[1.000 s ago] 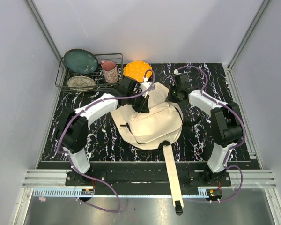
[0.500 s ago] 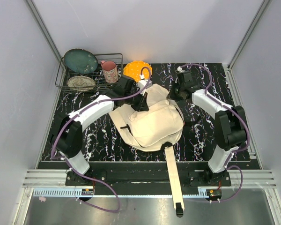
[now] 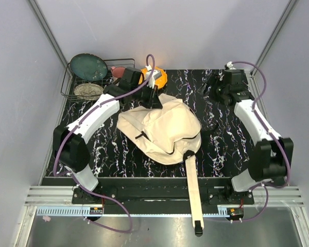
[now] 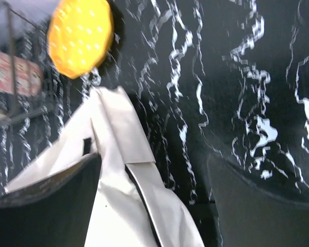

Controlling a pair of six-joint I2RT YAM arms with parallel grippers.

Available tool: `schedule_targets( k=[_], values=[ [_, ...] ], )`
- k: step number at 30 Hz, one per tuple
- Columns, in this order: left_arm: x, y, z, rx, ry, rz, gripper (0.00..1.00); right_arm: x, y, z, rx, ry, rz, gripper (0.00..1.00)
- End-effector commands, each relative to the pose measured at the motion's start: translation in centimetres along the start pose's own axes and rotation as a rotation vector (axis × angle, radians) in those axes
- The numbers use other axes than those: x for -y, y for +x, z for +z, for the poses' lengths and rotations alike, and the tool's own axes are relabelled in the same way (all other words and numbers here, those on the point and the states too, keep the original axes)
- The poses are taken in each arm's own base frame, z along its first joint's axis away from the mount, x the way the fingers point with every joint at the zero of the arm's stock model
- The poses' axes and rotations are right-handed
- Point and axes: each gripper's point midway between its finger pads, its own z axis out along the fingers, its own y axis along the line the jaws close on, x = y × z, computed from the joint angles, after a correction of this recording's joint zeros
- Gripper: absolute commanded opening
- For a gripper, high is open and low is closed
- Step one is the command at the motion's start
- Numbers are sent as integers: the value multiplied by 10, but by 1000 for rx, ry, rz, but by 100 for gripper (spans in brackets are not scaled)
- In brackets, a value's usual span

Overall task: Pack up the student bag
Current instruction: Adjust the student bag at the center of the board.

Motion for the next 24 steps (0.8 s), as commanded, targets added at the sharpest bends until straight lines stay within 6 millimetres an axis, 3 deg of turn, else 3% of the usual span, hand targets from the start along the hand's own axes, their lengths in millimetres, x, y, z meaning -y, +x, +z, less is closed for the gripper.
schedule_targets(
  k=[1,4,6,12,15,19,24],
  values=[
    [55,-108,-57,318,174,69,0,-6,3,-38,41,-25,5,90],
    [56,-110,-58,327,196,64,0,14,24,-48,41,29,5,94],
    [61,-97,-47,269,268,46,0,30,36,-51,40,77,23,98],
    [85,-56,-29,175,380,100,0,36,69,-46,-46,56,68,98],
    [84,-24,-24,135,364,125,0,34,75,-45,-69,40,83,98],
    [80,2,-20,103,348,125,0,22,72,-49,-58,-21,83,97],
    [71,13,-15,88,310,113,0,-28,74,-50,-129,-296,71,94]
  ],
)
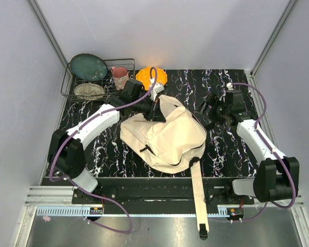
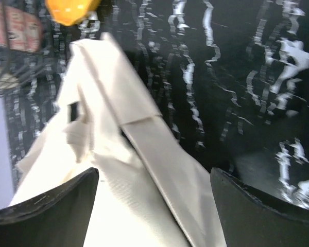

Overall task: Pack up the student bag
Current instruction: Adjust the student bag at the center of the board.

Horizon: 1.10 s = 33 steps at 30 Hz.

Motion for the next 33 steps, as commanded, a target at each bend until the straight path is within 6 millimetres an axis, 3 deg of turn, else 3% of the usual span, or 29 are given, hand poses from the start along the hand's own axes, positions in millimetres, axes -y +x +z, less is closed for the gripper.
schedule_targets(
  k=[1,3,10,11,13,16,17,18,23,26,27,31,32,33],
  values=[
    [33,-35,-16,118,80,152,0,-51,-4,-4,-43,-263,-14,92],
    [21,-35,-10,117,28,123,0,-50,1,5,-82,-263,5,92],
    [-29,-16,13,43,-116,-67,0,-6,27,22,-164,-72,24,91],
    [-35,-7,19,16,-112,-107,24,-3,31,23,-182,-66,21,91],
    [-28,1,19,-18,-55,-131,62,8,44,28,-244,-33,18,90],
    [-14,-5,4,60,-54,-82,83,17,57,33,-282,-21,17,90],
    [-1,-16,-11,111,-64,-51,90,18,58,34,-284,-19,16,90],
    [-5,-18,-18,139,-98,-44,98,22,62,36,-293,-14,20,90],
    [1,-36,-58,221,-191,-11,99,25,53,43,-261,12,17,91],
    [-11,-30,-80,263,-304,-45,99,19,33,46,-217,22,-5,92],
    [-24,-27,-88,284,-382,-72,99,19,29,46,-205,30,-14,92],
    [-62,9,-111,334,-567,-289,99,25,7,52,-147,91,-60,98],
    [-74,34,-113,324,-604,-353,99,23,2,55,-145,85,-66,99],
    [-81,42,-116,345,-630,-388,99,26,7,63,-178,86,-66,99]
  ],
)
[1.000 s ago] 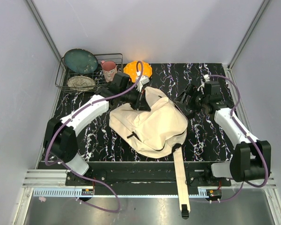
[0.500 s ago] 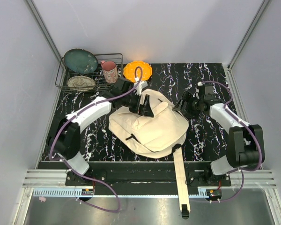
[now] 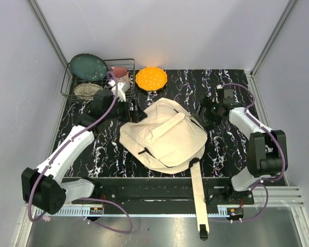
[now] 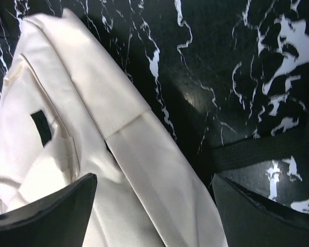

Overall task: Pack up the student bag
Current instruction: Adjust the student bag at the center of the board.

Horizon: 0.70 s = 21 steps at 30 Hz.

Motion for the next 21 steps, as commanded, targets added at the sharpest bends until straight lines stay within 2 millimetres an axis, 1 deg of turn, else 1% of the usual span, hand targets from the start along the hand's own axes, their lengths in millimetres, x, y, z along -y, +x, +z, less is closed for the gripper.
schedule_targets(
  k=[1,2,3,4,5,6,7,8,9,10,11,12,13,14,15,16,17,18,19,20,21],
  values=[
    [-65,49,-7,6,-264,-260,99,-3,-22,12,1,9,-58,98],
    [-74,72,-10,-9,-289,-296,99,-4,-22,22,-35,4,-50,97],
    [-78,78,-10,10,-299,-315,99,-6,-17,25,-60,-15,-35,96],
    [-77,82,-12,27,-293,-355,99,-18,-14,29,-82,-95,-28,96],
    [-82,106,-10,-10,-292,-391,99,-19,-4,36,-117,-129,-17,96],
    [-81,107,-7,8,-273,-408,99,-24,0,38,-137,-168,-4,96],
    [-80,110,-6,17,-257,-438,99,-36,3,38,-162,-247,-5,96],
    [-80,126,-4,-7,-236,-455,99,-37,11,41,-192,-284,5,96],
    [-77,118,0,42,-195,-446,99,-42,15,41,-208,-320,22,97],
    [-77,120,4,49,-181,-466,99,-48,15,41,-211,-365,22,97],
    [-78,128,7,32,-171,-473,99,-46,20,43,-225,-369,37,97],
    [-73,114,12,79,-127,-449,99,-47,22,43,-232,-379,43,97],
    [-75,116,20,57,-118,-444,99,-49,22,42,-233,-393,43,95],
    [-67,101,26,71,-60,-414,99,-48,26,42,-242,-396,43,93],
    [-65,98,33,58,-39,-403,99,-50,27,40,-243,-408,42,90],
    [-71,106,48,8,-39,-406,99,-51,28,39,-246,-415,41,81],
    [-57,85,57,22,52,-379,99,-52,29,37,-247,-425,37,75],
    [-55,79,65,16,79,-375,99,-54,30,35,-254,-444,38,67],
    [-56,77,78,1,99,-391,99,-55,31,34,-254,-446,39,60],
    [-39,49,83,49,192,-353,99,-56,31,30,-248,-452,37,47],
    [-32,37,87,60,235,-347,99,-59,30,27,-236,-465,34,40]
  ],
)
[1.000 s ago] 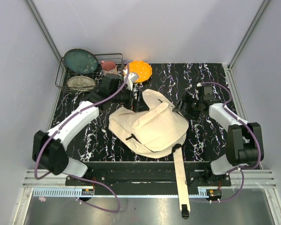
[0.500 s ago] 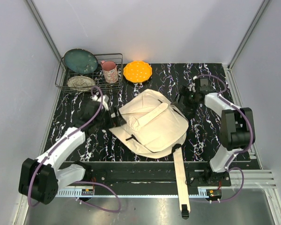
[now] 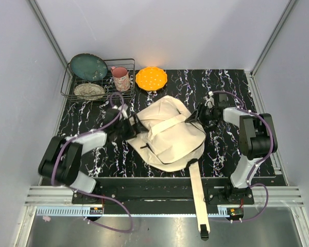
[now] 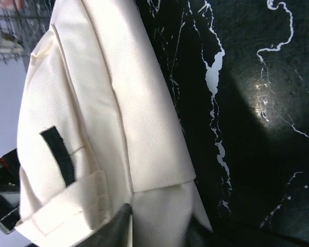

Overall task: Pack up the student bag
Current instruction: Adjust the student bag at the center of the board.

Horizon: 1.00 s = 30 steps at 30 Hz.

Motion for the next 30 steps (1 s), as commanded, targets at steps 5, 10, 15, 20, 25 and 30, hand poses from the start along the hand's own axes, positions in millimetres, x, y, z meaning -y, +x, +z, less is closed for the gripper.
schedule_targets(
  k=[5,10,15,20,25,30],
  values=[
    [176,-116,-12,181,574,261,99,-53,2,-30,59,-148,-88,8],
    [205,-137,-22,185,628,336,99,-73,-6,-44,120,-188,-133,12],
    [177,-130,-23,174,548,318,99,-40,-27,-58,245,83,-121,69],
    [123,-111,-32,146,306,348,99,-16,-50,-97,437,319,-128,95],
    [92,-116,-52,184,89,429,99,-16,-64,-117,532,371,-129,100],
    [91,-135,-76,297,24,431,99,-11,-69,-122,556,392,-99,100]
  ],
)
